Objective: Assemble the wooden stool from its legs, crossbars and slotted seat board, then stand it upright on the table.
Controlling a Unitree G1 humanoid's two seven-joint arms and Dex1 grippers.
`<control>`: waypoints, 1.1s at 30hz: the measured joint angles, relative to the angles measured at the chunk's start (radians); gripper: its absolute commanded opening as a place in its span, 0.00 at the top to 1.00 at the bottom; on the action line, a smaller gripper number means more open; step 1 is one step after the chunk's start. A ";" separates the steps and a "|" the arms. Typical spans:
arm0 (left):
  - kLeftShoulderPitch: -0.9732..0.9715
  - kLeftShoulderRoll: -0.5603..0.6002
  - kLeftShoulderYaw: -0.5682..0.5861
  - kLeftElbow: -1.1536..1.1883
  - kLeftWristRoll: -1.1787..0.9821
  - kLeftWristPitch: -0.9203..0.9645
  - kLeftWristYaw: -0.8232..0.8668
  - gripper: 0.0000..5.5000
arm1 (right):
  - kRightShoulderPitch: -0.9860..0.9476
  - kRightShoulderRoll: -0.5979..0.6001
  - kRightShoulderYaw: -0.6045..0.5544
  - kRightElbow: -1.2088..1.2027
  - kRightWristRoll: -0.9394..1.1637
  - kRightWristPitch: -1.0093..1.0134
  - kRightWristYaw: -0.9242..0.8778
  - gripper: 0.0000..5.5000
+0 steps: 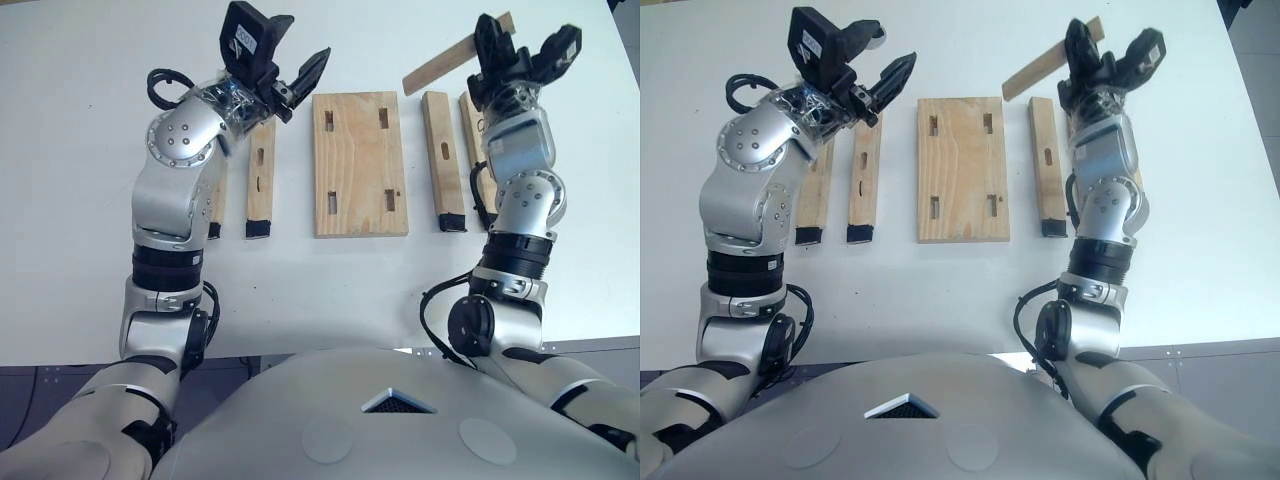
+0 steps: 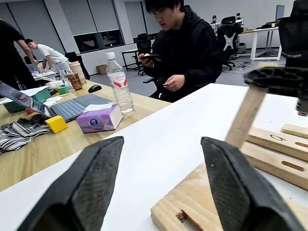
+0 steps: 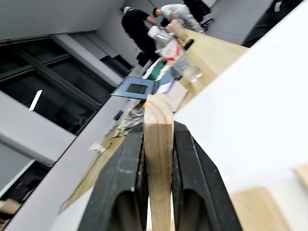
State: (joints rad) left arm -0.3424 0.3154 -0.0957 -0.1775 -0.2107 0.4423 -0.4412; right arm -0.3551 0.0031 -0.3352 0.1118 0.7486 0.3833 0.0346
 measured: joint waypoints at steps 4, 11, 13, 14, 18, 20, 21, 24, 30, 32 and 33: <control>0.002 -0.007 -0.006 0.003 0.013 0.000 0.003 0.47 | 0.026 0.032 0.005 0.033 -0.017 -0.031 0.003 0.93; 0.024 -0.007 -0.038 0.014 0.041 -0.002 -0.001 0.47 | 0.015 0.039 0.001 0.037 -0.011 -0.036 0.001 0.93; 0.036 -0.005 -0.064 0.019 0.067 -0.011 -0.004 0.47 | 0.013 0.034 0.000 0.011 -0.013 -0.036 -0.007 0.93; 0.044 -0.004 -0.072 0.020 0.076 -0.014 -0.006 0.47 | 0.013 0.026 -0.001 -0.011 -0.016 -0.037 -0.014 0.93; 0.074 -0.005 -0.095 0.020 0.101 -0.033 -0.007 0.47 | 0.019 -0.041 -0.051 -0.161 0.010 0.036 -0.061 0.93; 0.086 -0.009 -0.099 0.021 0.111 -0.037 -0.005 0.47 | 0.032 -0.099 -0.081 -0.238 0.039 0.086 -0.082 0.93; 0.091 -0.011 -0.100 0.022 0.117 -0.038 -0.001 0.47 | 0.048 -0.101 -0.090 -0.275 0.047 0.109 -0.090 0.93; 0.104 -0.024 -0.103 0.036 0.123 -0.054 0.010 0.47 | 0.107 -0.100 -0.079 -0.318 0.048 0.153 -0.104 0.93; 0.107 -0.037 -0.101 0.066 0.142 -0.079 0.020 0.47 | 0.177 -0.099 -0.072 -0.333 0.003 0.147 -0.104 0.93; 0.107 -0.037 -0.100 0.071 0.148 -0.080 0.020 0.47 | 0.185 -0.102 -0.064 -0.342 -0.016 0.142 -0.097 0.93; 0.107 -0.037 -0.099 0.073 0.150 -0.081 0.020 0.47 | 0.186 -0.104 -0.064 -0.345 -0.017 0.142 -0.093 0.93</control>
State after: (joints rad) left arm -0.2352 0.2781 -0.1944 -0.1044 -0.0612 0.3612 -0.4212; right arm -0.1696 -0.1008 -0.3995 -0.2335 0.7320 0.5250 -0.0579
